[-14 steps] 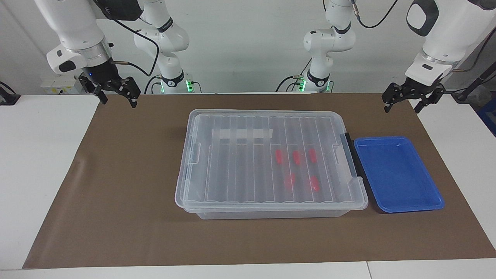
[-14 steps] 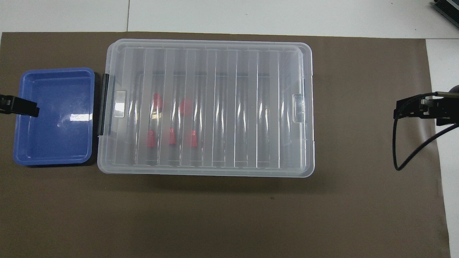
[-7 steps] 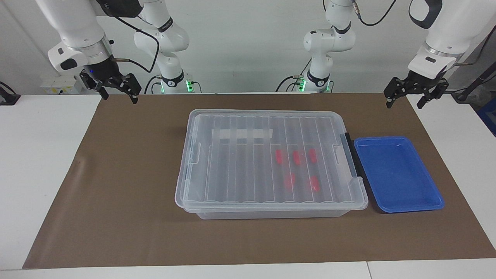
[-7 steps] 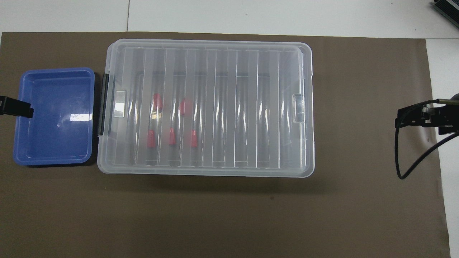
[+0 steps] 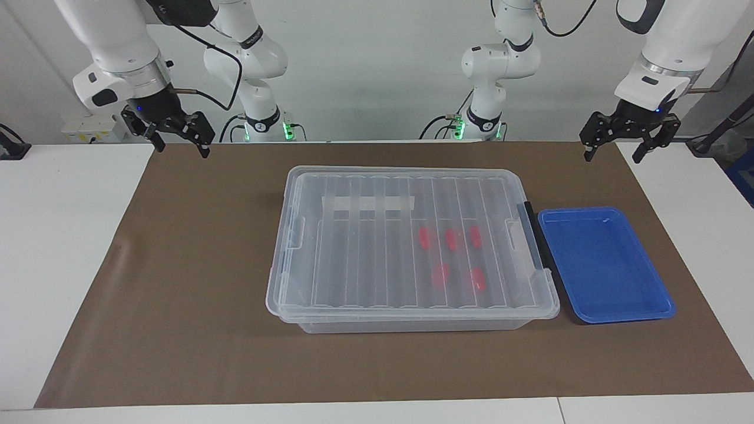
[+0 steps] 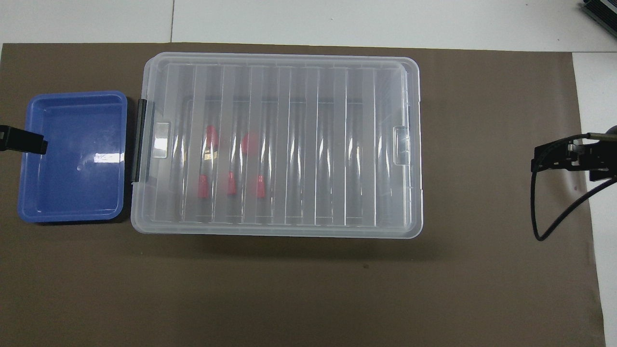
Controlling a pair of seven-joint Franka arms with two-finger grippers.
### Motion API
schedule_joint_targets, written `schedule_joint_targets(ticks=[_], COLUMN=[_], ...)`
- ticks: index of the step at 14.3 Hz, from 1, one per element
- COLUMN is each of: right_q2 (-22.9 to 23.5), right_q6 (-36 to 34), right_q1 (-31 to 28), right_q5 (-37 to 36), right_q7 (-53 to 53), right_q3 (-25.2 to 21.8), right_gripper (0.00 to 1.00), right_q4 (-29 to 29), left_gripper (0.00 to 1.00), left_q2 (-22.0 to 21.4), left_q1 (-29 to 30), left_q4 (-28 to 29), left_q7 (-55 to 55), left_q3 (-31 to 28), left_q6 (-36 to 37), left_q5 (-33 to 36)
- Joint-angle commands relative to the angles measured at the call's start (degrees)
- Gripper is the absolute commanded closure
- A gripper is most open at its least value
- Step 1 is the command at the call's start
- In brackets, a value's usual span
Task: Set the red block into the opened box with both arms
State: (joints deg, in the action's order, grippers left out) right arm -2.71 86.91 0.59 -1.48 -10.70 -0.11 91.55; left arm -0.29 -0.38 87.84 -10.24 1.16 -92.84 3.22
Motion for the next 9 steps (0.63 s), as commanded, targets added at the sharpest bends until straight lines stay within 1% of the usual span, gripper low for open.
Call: schedule_joint_targets(ticks=[1,4,7,9], right_q2=[-1.0,-1.0,-1.0,-1.0], right_q6=[0.3,0.3,0.3,0.4], right_q1=[0.0,0.0,0.0,0.0], right_q5=[-0.5,-0.6,-0.8,-0.8], right_q7=[0.9,1.5,1.7,1.7], right_q3=[-0.1,-0.1,-0.2,-0.1], right_gripper=[0.00,0.00,0.00,0.00], right_q4=[1.0,1.0,1.0,1.1], left_gripper=[0.00,0.00,0.00,0.00], left_q2=[1.2,3.0,3.4,4.7], left_q1=[-0.5,-1.5,-1.6,-2.3], left_q4=[-0.7,-4.9,-5.1,-5.3], left_q7=[-0.6,-0.4,-0.4,-0.1], left_q3=[-1.0,-1.0,-1.0,-1.0], left_q6=[-0.7,2.3,2.5,1.6], left_q5=[-0.5,-0.5,-0.5,-0.5])
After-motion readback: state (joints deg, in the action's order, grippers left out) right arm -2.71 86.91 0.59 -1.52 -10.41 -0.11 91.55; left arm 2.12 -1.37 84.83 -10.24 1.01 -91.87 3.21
